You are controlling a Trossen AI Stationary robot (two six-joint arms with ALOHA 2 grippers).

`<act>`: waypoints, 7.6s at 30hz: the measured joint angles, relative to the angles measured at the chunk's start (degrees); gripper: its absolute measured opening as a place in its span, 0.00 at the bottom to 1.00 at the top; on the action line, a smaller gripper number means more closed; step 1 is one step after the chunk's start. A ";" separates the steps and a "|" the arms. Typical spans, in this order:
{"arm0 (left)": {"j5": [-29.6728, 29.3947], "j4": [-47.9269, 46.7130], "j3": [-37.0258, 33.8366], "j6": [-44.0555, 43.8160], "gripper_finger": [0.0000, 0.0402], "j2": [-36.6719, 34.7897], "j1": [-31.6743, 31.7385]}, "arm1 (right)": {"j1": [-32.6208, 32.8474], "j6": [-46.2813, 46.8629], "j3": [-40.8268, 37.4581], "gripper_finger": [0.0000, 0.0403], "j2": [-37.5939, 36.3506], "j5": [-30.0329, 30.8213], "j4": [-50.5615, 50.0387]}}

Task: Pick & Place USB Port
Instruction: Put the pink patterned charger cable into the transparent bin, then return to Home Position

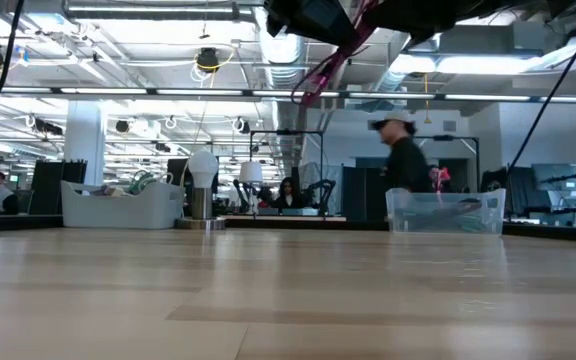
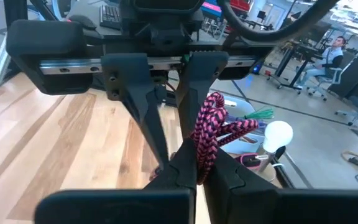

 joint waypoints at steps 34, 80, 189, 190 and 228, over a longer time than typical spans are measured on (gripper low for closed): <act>-9.71 -20.58 -0.09 -13.93 0.47 -11.42 -0.45 | -10.24 7.10 -0.02 0.00 -23.17 29.80 -40.73; -15.79 2.38 -40.65 -21.27 0.25 -41.79 -9.40 | -58.14 7.28 -6.54 0.10 5.50 -19.22 -15.13; 12.21 6.86 -55.25 8.77 0.25 -96.71 -22.18 | -10.08 16.50 -1.55 0.72 -61.01 -19.39 -42.02; 12.19 6.14 -55.25 8.59 0.25 -98.02 -22.18 | -10.08 16.53 -1.57 0.72 -61.03 -19.36 -41.94; 12.71 16.38 -72.43 6.91 0.25 -98.57 -22.18 | -10.05 16.51 -21.40 0.72 -61.07 -18.28 -26.23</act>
